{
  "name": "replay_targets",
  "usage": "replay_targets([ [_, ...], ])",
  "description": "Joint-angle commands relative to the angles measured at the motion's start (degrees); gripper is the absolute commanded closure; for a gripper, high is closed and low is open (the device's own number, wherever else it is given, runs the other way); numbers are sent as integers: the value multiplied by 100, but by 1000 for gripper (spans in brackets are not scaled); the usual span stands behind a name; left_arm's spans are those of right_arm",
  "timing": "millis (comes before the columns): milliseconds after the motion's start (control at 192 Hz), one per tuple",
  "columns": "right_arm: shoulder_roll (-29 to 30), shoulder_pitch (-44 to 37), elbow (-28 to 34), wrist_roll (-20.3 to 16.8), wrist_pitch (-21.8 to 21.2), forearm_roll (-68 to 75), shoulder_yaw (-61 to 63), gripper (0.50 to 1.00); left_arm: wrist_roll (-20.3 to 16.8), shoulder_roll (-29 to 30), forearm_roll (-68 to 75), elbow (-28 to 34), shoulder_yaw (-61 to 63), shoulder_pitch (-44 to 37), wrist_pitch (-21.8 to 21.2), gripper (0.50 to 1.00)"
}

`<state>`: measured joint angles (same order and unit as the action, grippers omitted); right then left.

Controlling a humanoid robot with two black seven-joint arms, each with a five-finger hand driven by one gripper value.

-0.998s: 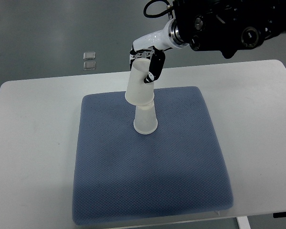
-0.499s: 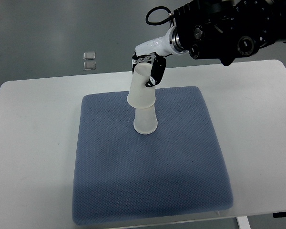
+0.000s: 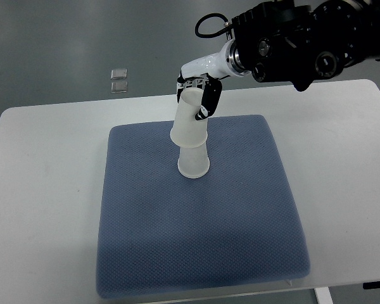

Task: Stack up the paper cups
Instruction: 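Press the held cup down onto the cup on the pad, then open the right hand fingers and lift away from the stacked cups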

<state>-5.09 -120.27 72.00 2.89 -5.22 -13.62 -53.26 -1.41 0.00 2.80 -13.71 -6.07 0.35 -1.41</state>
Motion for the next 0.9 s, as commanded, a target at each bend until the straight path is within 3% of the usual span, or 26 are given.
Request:
replay_targets([
  [0,0,39,-1,1,30,0,0,781,0,0,1,-9,0,0,0,500],
  [894,8,197,43,1,188,0,-70,711,0,0,1,-9,0,-9,0,500],
])
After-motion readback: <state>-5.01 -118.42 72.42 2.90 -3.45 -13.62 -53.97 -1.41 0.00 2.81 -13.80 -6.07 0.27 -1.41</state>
